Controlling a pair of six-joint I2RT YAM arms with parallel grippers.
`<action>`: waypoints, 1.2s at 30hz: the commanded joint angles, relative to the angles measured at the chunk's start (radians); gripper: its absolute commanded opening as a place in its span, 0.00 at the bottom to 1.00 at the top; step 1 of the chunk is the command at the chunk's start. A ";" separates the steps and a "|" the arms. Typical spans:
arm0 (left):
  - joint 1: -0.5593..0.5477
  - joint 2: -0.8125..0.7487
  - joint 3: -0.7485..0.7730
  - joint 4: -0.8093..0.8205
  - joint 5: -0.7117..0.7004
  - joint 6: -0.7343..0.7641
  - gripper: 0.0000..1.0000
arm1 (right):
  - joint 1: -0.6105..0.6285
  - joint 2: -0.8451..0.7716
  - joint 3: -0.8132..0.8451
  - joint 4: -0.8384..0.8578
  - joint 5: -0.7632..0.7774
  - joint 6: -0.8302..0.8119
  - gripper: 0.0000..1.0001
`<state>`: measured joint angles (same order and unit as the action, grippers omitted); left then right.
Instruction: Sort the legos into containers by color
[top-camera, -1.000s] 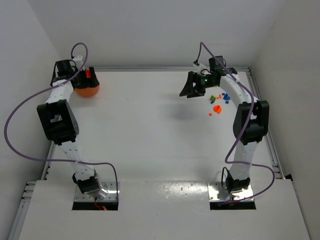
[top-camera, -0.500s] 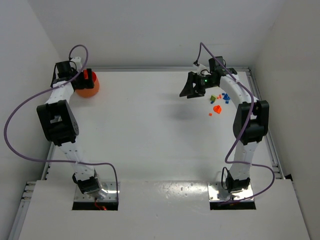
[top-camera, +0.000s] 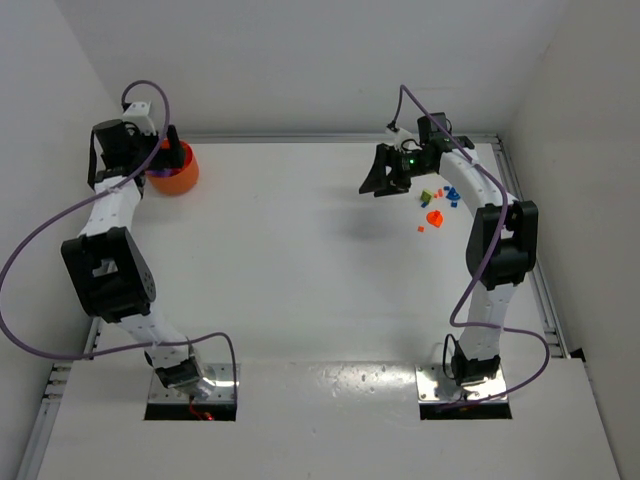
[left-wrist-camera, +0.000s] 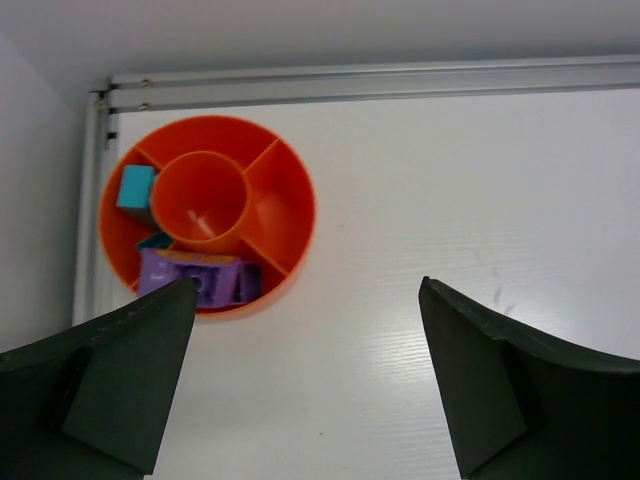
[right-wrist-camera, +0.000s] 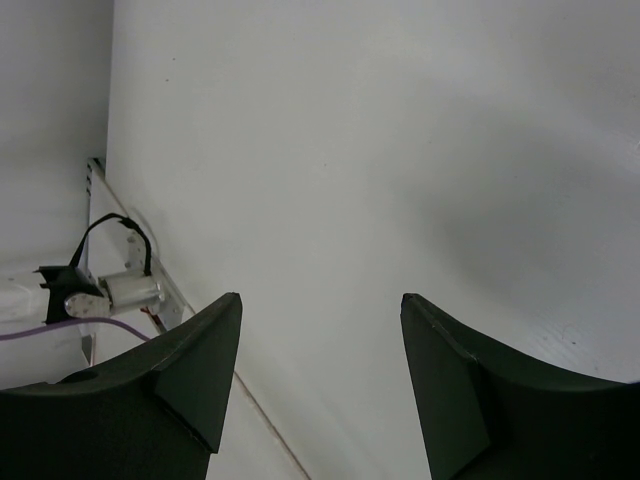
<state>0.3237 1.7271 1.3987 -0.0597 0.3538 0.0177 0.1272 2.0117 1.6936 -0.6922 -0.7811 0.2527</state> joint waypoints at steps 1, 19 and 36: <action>0.009 0.011 0.049 -0.031 0.174 -0.030 0.99 | 0.006 -0.007 -0.002 0.016 -0.009 -0.023 0.66; -0.081 0.181 0.148 -0.040 0.097 -0.199 0.99 | 0.006 -0.007 -0.002 0.016 -0.009 -0.023 0.66; -0.123 0.253 0.187 -0.040 -0.071 -0.190 0.99 | 0.006 -0.007 -0.002 0.016 -0.009 -0.023 0.66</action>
<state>0.2054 1.9678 1.5433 -0.1249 0.3145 -0.1665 0.1272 2.0117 1.6924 -0.6903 -0.7811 0.2527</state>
